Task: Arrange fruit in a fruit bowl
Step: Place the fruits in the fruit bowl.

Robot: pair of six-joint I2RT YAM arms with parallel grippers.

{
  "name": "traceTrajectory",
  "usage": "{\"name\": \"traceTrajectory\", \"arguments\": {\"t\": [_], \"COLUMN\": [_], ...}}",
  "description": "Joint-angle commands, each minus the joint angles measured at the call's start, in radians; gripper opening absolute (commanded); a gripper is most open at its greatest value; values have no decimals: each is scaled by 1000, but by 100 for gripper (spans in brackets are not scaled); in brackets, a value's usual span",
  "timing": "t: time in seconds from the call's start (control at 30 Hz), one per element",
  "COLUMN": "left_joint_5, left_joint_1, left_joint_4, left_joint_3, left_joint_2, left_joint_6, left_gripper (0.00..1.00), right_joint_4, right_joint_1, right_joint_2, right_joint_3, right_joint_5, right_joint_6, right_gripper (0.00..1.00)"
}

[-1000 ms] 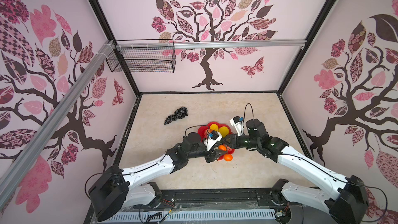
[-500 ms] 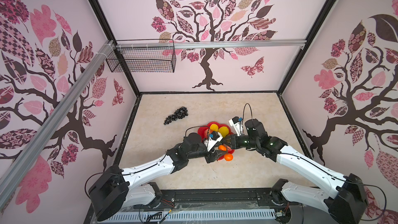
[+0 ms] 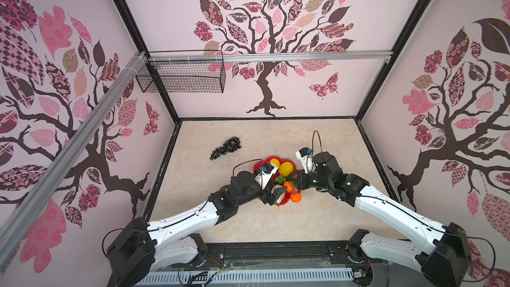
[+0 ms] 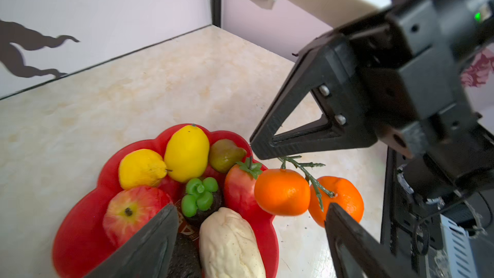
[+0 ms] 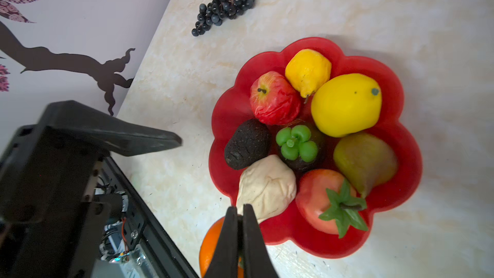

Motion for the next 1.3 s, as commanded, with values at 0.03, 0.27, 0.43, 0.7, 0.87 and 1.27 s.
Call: {"name": "traceTrajectory", "arguments": {"t": [0.03,0.27,0.43,0.7,0.87,1.27], "left_joint_5": [-340,-602,-594,-613,-615,-614], "left_joint_1": [16,166,166,167,167,167], "left_joint_4": [-39,-291,-283,-247,-248,-263], "left_joint_3": [-84,-149,-214,-235,-230,-237], "left_joint_2": [-138,-294,-381,-397,-405,-451], "left_joint_6": [-54,-190,-163,-135,-142,-143], "left_gripper": [90,91,91,91,92,92], "right_joint_4": [-57,-41,-29,-50,-69,-139], "right_joint_1": [28,102,113,152,164,161], "right_joint_2": [35,134,209,342,451,623], "right_joint_3": [64,102,143,261,348,482], "right_joint_5": [160,273,300,345,416,452], "right_joint_6": [-69,-104,-142,-263,-322,-335], "right_gripper": [0,0,0,1,2,2]}}
